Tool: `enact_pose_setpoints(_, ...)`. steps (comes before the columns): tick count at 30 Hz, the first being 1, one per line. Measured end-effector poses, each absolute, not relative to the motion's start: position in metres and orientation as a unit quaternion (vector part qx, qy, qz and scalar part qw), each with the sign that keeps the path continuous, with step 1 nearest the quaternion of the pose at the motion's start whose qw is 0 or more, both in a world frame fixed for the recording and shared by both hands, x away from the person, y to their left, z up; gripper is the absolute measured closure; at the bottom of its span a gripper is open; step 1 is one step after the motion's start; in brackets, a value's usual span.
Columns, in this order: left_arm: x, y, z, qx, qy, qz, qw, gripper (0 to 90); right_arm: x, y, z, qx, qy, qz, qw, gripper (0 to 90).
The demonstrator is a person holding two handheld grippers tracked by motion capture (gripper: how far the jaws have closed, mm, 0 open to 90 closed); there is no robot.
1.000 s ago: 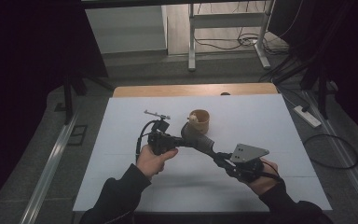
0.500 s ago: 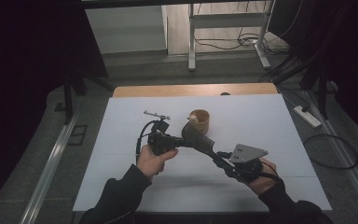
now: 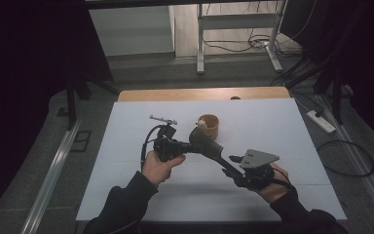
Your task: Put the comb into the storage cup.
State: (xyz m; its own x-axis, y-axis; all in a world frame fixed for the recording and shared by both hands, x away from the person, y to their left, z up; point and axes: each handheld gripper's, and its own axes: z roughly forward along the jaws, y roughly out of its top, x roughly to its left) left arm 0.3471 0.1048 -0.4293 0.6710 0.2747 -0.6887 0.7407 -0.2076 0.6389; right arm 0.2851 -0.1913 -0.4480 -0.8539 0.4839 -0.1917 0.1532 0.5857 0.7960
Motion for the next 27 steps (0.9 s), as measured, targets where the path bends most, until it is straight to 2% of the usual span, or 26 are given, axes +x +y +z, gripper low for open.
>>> enact_pose_setpoints(27, 0.344, 0.111, -0.419, 0.759, 0.335, -0.165, 0.533, 82.5, 0.291, -0.194, -0.447, 0.21, 0.876, 0.404, 0.158, 22.1)
